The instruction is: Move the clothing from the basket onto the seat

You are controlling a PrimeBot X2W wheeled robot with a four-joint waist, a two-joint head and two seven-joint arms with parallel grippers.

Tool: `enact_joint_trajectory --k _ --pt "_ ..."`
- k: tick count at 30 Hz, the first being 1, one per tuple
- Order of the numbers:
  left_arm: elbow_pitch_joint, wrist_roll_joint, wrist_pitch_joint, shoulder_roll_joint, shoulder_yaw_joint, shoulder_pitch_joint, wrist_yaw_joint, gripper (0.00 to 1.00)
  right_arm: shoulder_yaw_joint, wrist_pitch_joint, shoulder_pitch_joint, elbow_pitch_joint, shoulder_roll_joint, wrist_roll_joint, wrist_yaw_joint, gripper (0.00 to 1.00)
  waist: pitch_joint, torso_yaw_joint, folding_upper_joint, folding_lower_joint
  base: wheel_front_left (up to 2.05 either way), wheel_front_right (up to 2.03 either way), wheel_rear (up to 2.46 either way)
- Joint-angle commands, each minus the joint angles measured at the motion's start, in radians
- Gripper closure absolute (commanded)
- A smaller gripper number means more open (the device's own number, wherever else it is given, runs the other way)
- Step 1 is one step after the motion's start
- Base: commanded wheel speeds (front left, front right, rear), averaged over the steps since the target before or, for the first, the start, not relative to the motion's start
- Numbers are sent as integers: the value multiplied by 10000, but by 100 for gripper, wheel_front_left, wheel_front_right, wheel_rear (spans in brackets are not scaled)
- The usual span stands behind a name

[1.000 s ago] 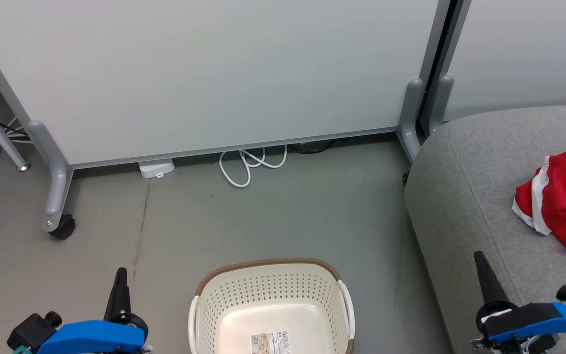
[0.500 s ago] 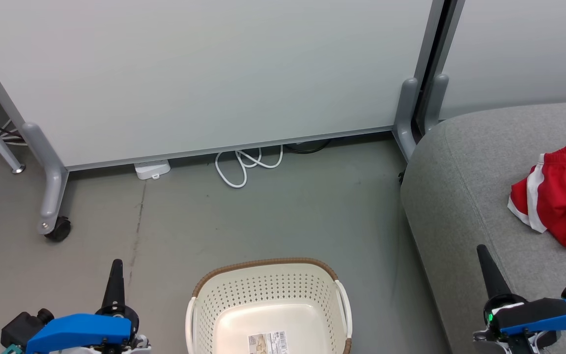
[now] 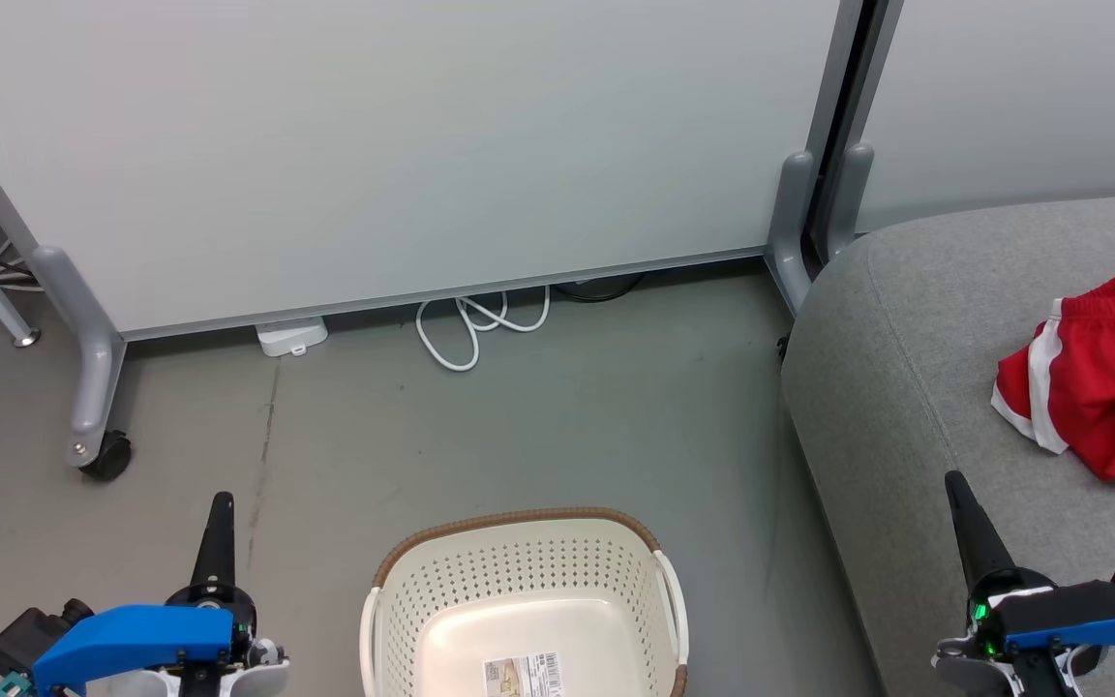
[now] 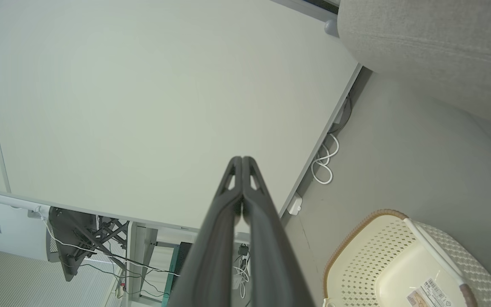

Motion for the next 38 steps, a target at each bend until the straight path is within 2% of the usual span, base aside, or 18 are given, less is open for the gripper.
enact_joint_trajectory --k 1,38 --pt "-116 -201 63 8 48 -220 -14 100 -27 50 -212 -110 -11 242 3 100 0 -11 0 -1 0 0 0" --pt "-498 -2792 771 -14 374 -454 -20 100 -169 488 -346 -247 -9 2968 4 100 9 -297 0 -1 0 0 0"
